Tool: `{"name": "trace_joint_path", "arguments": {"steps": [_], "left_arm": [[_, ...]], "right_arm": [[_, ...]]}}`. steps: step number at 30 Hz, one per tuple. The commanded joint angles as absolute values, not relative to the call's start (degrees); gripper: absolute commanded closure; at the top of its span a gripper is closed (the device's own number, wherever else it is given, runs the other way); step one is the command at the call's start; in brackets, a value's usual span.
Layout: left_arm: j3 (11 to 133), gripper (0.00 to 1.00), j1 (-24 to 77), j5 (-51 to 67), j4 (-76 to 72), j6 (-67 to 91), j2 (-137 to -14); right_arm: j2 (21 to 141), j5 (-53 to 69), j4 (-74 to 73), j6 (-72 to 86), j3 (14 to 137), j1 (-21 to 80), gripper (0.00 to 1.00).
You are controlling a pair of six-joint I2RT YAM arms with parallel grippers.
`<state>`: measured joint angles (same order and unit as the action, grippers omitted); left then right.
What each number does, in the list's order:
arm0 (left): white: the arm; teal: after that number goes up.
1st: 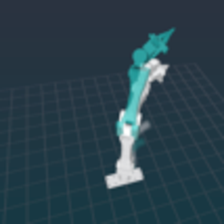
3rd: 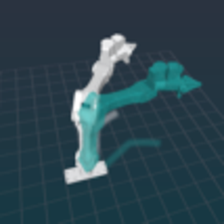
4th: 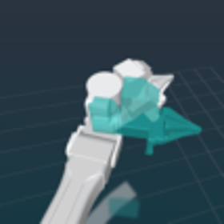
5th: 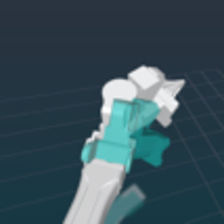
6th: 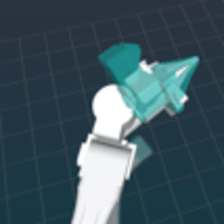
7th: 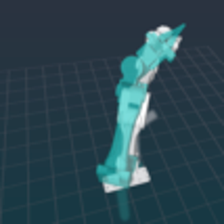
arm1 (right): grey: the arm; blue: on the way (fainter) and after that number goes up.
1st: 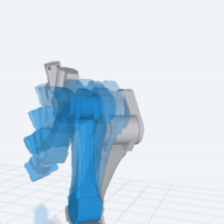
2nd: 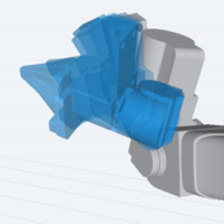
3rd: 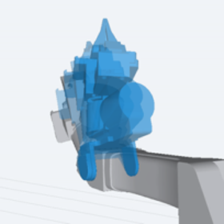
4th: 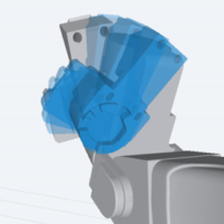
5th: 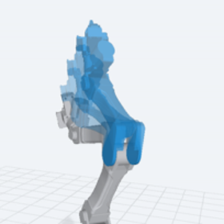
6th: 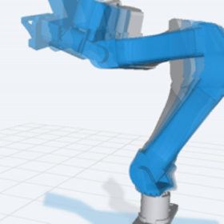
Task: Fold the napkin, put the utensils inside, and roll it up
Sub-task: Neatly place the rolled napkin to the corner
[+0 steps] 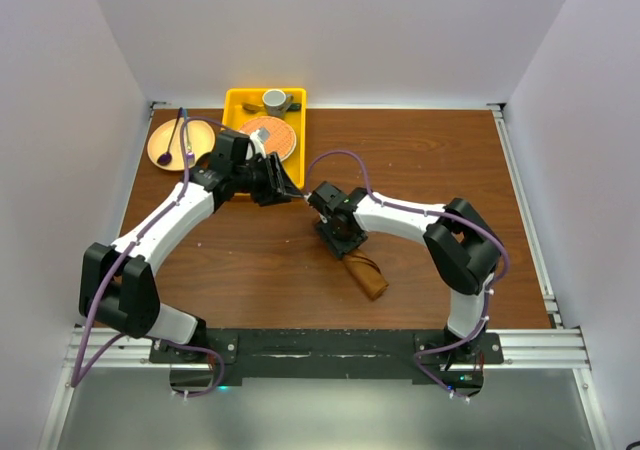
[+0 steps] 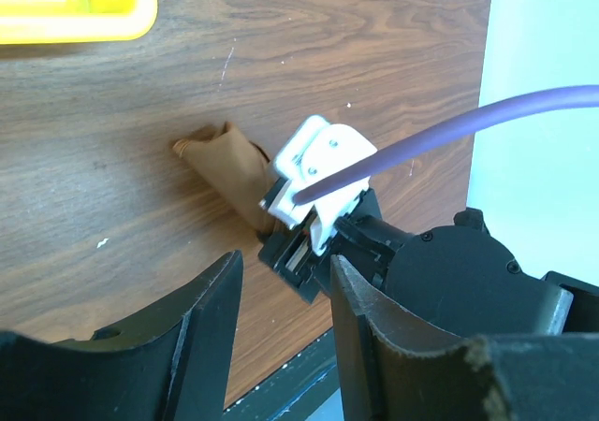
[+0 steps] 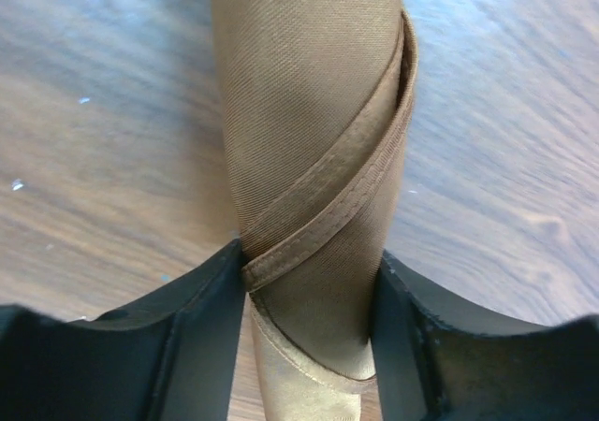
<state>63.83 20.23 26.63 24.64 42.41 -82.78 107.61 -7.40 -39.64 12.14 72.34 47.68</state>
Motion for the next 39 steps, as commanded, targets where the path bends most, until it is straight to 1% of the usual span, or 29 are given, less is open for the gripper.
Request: {"name": "trace_joint_path", "arguments": {"steps": [1,4,6,9,12,17,21,24,27,29,30,34,36,39], "left_arm": [[63.5,0.52,19.5,28.1,24.1,42.5,-80.7],[63.6,0.52,19.3,28.4,24.1,42.4,-80.8],[63.6,0.52,19.1,28.7,24.1,42.2,-81.0],[63.5,0.52,19.1,29.1,23.9,42.0,-81.0],[63.1,0.52,19.1,29.8,23.1,42.2,-81.2],[61.4,0.52,19.0,30.8,20.7,42.5,-81.1],[60.8,0.52,19.0,31.1,19.9,41.8,-81.3],[60.0,0.52,19.0,31.5,19.1,41.4,-81.6],[58.5,0.52,19.0,32.9,17.2,41.9,-82.3],[57.2,0.52,19.0,33.5,16.1,42.5,-82.6],[57.0,0.52,19.0,34.1,15.9,42.6,-82.8],[57.0,0.52,19.0,35.0,15.6,42.5,-83.8],[57.8,0.52,19.0,35.3,16.3,42.3,-84.2],[58.3,0.52,19.0,35.7,16.7,41.8,-84.7]], "right_arm": [[108.5,-12.8,-40.3,15.6,73.5,47.6,0.52],[109.3,-15.3,-40.3,16.3,74.1,47.5,0.55],[109.9,-16.1,-40.0,16.9,74.3,47.2,0.55],[110.3,-17.5,-39.5,17.5,74.1,44.8,0.57],[110.7,-17.9,-38.9,16.7,73.4,39.5,0.58],[111.8,-18.1,-38.2,12.9,73.6,25.2,0.59],[113.8,-22.6,-38.1,8.2,76.4,16.0,0.61],[115.7,-26.2,-37.4,5.0,78.2,7.1,0.62],[117.2,-28.0,-35.4,1.7,79.5,1.8,0.63],[118.6,-29.7,-34.3,0.4,80.6,0.2,0.63],[119.1,-29.9,-33.7,-2.0,80.9,-1.8,0.63],[120.9,-31.0,-30.8,-6.0,82.3,-4.2,0.61],[122.2,-28.5,-30.0,-7.9,83.3,-5.5,0.6],[123.4,-25.2,-30.7,-8.3,85.2,-5.9,0.53]]}}
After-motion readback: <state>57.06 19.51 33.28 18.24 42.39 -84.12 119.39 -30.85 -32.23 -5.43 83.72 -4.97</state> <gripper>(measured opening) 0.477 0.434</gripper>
